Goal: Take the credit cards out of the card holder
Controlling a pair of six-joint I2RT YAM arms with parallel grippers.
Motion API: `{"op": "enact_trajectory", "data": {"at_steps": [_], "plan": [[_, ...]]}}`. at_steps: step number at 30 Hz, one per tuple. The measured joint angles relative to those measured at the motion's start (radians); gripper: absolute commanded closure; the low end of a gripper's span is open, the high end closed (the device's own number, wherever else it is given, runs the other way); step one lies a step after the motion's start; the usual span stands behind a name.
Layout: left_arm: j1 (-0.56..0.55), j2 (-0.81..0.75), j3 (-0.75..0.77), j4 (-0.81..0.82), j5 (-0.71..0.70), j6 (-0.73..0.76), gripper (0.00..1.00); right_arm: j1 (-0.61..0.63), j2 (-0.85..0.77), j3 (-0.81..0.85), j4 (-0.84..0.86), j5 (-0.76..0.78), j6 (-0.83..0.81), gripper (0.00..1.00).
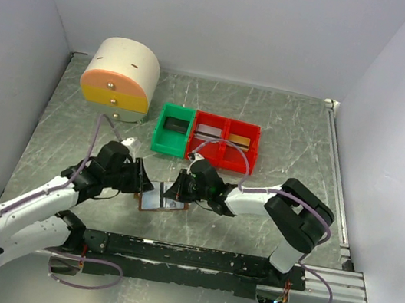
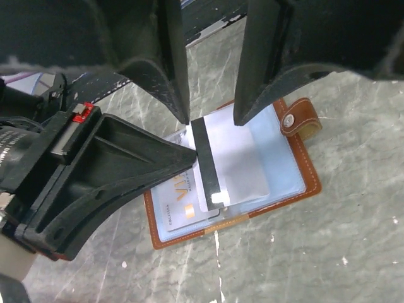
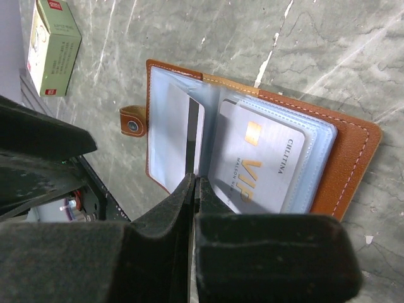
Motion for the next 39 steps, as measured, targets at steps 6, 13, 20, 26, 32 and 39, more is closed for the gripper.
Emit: {"op": "enact_trajectory", "data": {"at_steps": [6, 13, 20, 26, 32, 39], "plan": [[0.0, 0.185, -0.011, 0.079, 0.04, -0.001, 0.78, 0.0, 0.005, 0.0, 0.009, -0.005, 0.008, 1.0], [0.0, 0.275, -0.05, 0.112, 0.031, -0.01, 0.85, 0.0, 0.015, 0.0, 0.029, -0.018, 0.014, 1.0], [0.0, 0.282, -0.061, 0.148, 0.036, -0.016, 0.87, -0.008, 0.038, -0.003, 0.067, -0.031, 0.027, 0.9], [0.0, 0.279, -0.066, 0.154, 0.036, -0.016, 0.87, -0.01, 0.08, -0.003, 0.119, -0.051, 0.051, 0.86], [0.0, 0.279, -0.067, 0.156, 0.036, -0.016, 0.88, -0.01, 0.105, -0.003, 0.161, -0.073, 0.071, 0.96], [0.0, 0.277, -0.073, 0.17, 0.037, -0.016, 0.88, -0.011, 0.098, -0.003, 0.168, -0.068, 0.071, 1.0]]}}
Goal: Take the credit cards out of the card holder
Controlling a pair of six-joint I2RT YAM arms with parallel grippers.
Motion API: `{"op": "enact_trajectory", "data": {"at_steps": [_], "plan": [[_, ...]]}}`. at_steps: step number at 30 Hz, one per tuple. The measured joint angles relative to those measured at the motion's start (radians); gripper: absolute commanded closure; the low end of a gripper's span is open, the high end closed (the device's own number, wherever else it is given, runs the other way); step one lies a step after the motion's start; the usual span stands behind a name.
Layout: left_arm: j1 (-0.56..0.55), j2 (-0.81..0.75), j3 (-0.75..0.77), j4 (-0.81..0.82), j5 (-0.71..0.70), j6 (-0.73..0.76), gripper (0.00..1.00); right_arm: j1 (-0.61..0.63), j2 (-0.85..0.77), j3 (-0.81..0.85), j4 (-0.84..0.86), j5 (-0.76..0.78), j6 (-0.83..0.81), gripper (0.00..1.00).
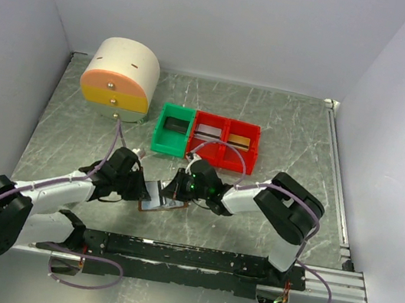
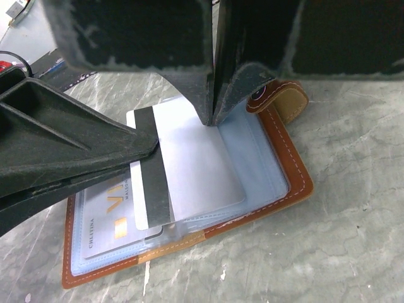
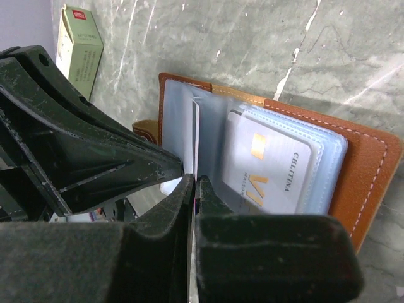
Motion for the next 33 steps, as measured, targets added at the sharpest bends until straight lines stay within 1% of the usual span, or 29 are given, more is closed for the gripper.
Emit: {"op": "enact_trajectory", "data": {"at_steps": [4, 13, 17, 27, 28, 30, 33], "plan": [[0.0, 0.001, -0.006, 0.02, 0.0, -0.001, 0.88, 0.0, -0.022, -0.005, -0.018, 0.021, -0.003, 1.0], [0.0, -0.003, -0.01, 0.025, 0.0, -0.001, 0.87, -0.001, -0.014, -0.007, -0.014, 0.012, -0.005, 0.84], [0.0, -0.007, -0.013, 0.028, 0.0, 0.0, 0.87, -0.002, 0.008, -0.005, 0.0, -0.003, 0.0, 0.82], [0.0, -0.016, -0.013, 0.021, -0.008, 0.0, 0.87, -0.002, 0.043, 0.061, -0.045, -0.007, -0.024, 0.82], [0.0, -0.017, -0.013, 0.019, -0.01, 0.0, 0.87, -0.002, 0.043, 0.06, -0.045, -0.006, -0.024, 0.83], [0.0, -0.019, -0.013, 0.016, -0.012, 0.0, 0.87, -0.003, 0.043, 0.056, -0.04, -0.006, -0.023, 0.89], [0.0, -0.019, -0.013, 0.016, -0.013, 0.0, 0.87, -0.009, 0.042, 0.034, -0.006, -0.014, -0.017, 0.92]]}}
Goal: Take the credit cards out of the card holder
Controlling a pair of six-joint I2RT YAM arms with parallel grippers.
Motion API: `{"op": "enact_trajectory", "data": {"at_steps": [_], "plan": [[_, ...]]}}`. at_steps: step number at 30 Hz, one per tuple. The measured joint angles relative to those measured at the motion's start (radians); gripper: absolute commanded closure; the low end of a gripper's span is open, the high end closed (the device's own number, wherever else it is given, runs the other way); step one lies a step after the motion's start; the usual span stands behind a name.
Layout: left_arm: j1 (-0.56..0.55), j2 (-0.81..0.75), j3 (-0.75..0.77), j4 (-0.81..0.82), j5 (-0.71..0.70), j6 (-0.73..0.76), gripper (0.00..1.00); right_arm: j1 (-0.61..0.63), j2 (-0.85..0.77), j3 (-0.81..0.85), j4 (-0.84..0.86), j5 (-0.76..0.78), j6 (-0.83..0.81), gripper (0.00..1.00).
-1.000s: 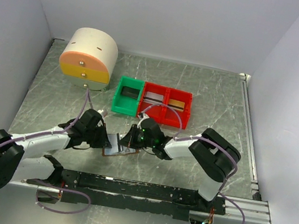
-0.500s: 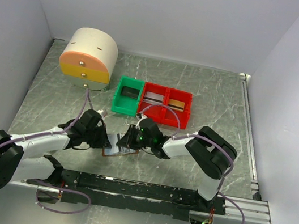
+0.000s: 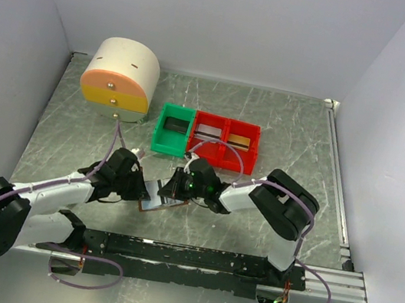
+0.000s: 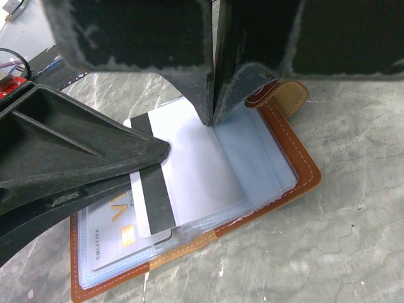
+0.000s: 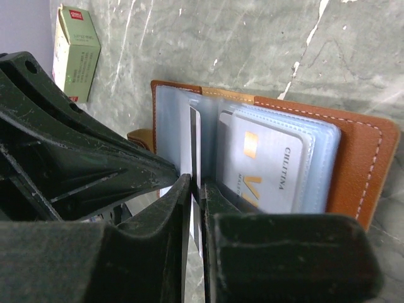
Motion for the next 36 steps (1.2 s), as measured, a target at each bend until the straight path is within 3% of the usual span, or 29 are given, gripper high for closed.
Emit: {"op": "enact_trajectory", "data": {"at_steps": [6, 9, 14, 19, 29, 33, 36], "plan": [[0.0, 0.0, 0.0, 0.0, -0.001, 0.0, 0.87, -0.014, -0.003, -0.032, 0.071, -0.037, 0.019, 0.97], [0.0, 0.0, 0.0, 0.0, 0.0, 0.0, 0.87, -0.015, -0.003, -0.032, 0.087, -0.05, 0.02, 0.87], [0.0, -0.004, 0.0, -0.005, -0.004, 0.001, 0.87, -0.015, -0.003, -0.034, 0.081, -0.051, 0.017, 0.85], [0.0, -0.01, 0.0, -0.013, -0.008, 0.001, 0.87, -0.015, -0.003, -0.034, 0.076, -0.052, 0.017, 1.0], [0.0, -0.041, 0.016, -0.091, -0.041, 0.011, 0.86, -0.015, -0.103, -0.034, -0.051, 0.01, -0.016, 1.0], [0.0, -0.06, 0.021, -0.127, -0.056, 0.02, 0.82, -0.015, -0.174, -0.036, -0.121, 0.042, -0.047, 1.0], [0.0, -0.076, 0.021, -0.145, -0.056, 0.032, 0.73, -0.015, -0.227, -0.046, -0.149, 0.058, -0.068, 1.0]]}}
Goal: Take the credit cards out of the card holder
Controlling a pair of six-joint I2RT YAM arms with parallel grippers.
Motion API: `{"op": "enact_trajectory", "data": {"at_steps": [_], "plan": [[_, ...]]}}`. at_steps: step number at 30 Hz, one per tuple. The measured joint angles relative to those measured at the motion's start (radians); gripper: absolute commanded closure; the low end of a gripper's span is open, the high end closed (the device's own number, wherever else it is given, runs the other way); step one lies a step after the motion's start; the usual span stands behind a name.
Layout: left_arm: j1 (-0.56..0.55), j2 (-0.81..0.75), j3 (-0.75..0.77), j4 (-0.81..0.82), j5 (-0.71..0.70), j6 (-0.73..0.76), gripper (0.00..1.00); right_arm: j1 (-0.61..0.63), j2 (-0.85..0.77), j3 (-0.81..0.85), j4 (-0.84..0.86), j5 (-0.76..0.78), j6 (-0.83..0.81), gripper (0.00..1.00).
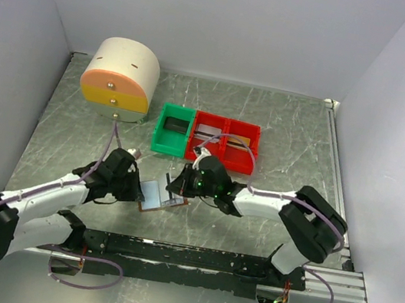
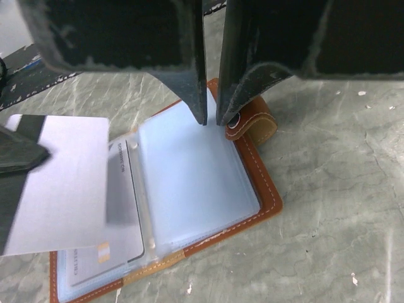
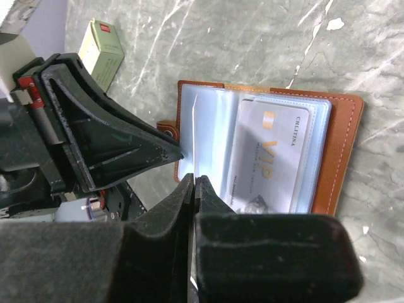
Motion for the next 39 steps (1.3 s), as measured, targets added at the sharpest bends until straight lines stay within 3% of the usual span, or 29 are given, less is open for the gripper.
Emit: {"op": "enact_trajectory", "data": {"at_steps": [5, 9, 12, 14, 27, 33, 39], "plan": [[-0.001, -0.071, 0.006, -0.039, 0.002, 0.016, 0.61, 0.0, -0.102, -0.066, 0.013, 0.034, -0.023, 1.0], [-0.001, -0.141, 0.058, -0.085, 0.007, 0.027, 0.45, 0.0, -0.177, -0.147, 0.067, 0.061, -0.047, 1.0], [-0.002, -0.184, 0.128, -0.129, 0.003, 0.039, 0.29, 0.006, -0.235, -0.2, 0.116, 0.09, -0.077, 1.0], [-0.002, -0.204, 0.182, -0.158, -0.003, 0.052, 0.02, 0.016, -0.276, -0.226, 0.14, 0.117, -0.112, 1.0], [-0.002, -0.178, 0.488, -0.328, -0.209, 0.226, 0.0, 0.167, -0.54, -0.323, 0.27, 0.274, -0.584, 1.0], [0.009, -0.179, 0.496, -0.335, -0.388, 0.301, 0.0, 0.169, -0.594, -0.265, 0.137, 0.338, -0.81, 1.0], [0.106, -0.182, 0.491, -0.341, -0.448, 0.305, 0.0, 0.168, -0.599, -0.16, 0.025, 0.489, -0.967, 1.0]]}}
